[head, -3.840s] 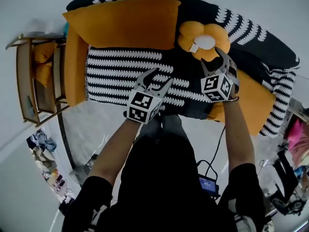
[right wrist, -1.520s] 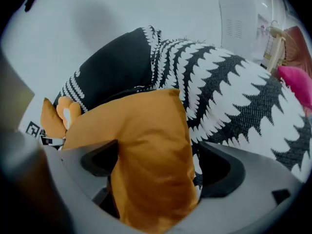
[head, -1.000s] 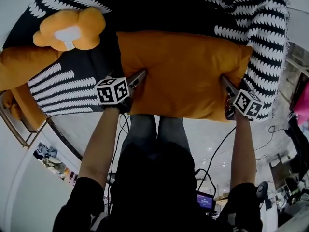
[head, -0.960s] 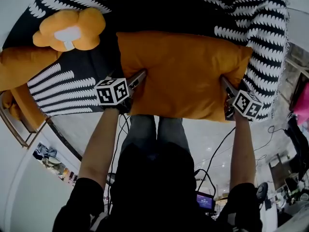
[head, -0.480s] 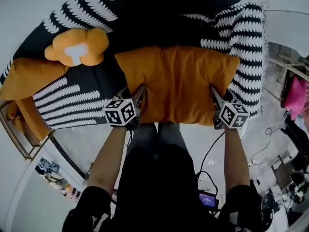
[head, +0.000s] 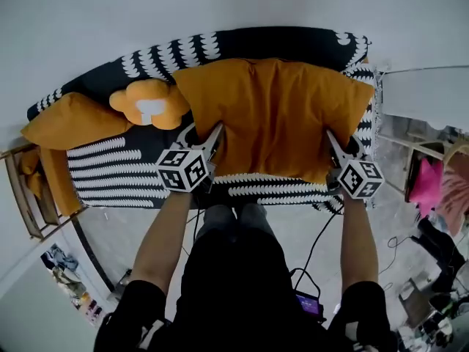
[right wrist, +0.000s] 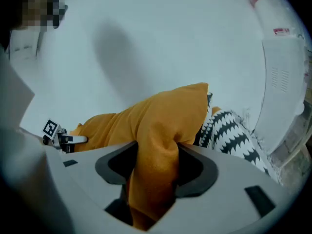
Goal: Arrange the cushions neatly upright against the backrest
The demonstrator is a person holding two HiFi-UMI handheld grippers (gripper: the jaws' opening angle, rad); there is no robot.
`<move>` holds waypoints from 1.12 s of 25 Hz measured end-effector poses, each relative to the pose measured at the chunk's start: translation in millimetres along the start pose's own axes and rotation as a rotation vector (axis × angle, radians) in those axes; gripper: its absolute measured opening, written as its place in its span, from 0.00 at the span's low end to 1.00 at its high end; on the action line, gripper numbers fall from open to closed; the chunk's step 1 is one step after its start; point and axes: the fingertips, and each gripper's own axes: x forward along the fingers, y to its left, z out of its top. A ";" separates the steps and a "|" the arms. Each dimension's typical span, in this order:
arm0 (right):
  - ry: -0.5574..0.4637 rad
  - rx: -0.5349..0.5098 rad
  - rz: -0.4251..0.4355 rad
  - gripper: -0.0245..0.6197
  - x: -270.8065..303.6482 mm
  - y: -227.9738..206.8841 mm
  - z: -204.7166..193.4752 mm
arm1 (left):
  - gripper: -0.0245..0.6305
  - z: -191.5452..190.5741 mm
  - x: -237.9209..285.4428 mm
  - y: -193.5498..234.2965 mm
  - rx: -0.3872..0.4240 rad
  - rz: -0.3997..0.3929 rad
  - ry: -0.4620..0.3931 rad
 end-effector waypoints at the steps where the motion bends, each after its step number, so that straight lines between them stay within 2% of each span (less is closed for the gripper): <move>1: -0.024 -0.015 0.012 0.43 2.8 4.3 14.9 | 0.31 13.7 -3.2 -0.3 0.009 0.003 -0.027; 7: -0.137 -0.113 0.071 0.47 44.2 7.1 74.4 | 0.33 62.9 3.3 21.5 0.045 0.022 -0.126; 11: -0.146 -0.147 0.043 0.49 67.5 -5.0 82.5 | 0.35 62.8 20.5 32.3 0.017 0.060 -0.129; 15: -0.126 -0.161 0.030 0.55 84.3 -17.4 76.3 | 0.43 54.2 31.3 57.6 -0.009 0.166 -0.116; 20: -0.047 -0.174 -0.050 0.60 97.6 -38.6 40.3 | 0.47 22.9 51.6 78.2 -0.016 0.286 -0.009; 23: 0.022 -0.141 -0.097 0.62 100.5 -49.6 11.7 | 0.52 -3.1 56.2 87.6 -0.057 0.321 0.042; 28: 0.017 -0.152 -0.144 0.65 85.2 -50.0 4.2 | 0.56 -11.4 41.5 89.4 -0.036 0.330 0.052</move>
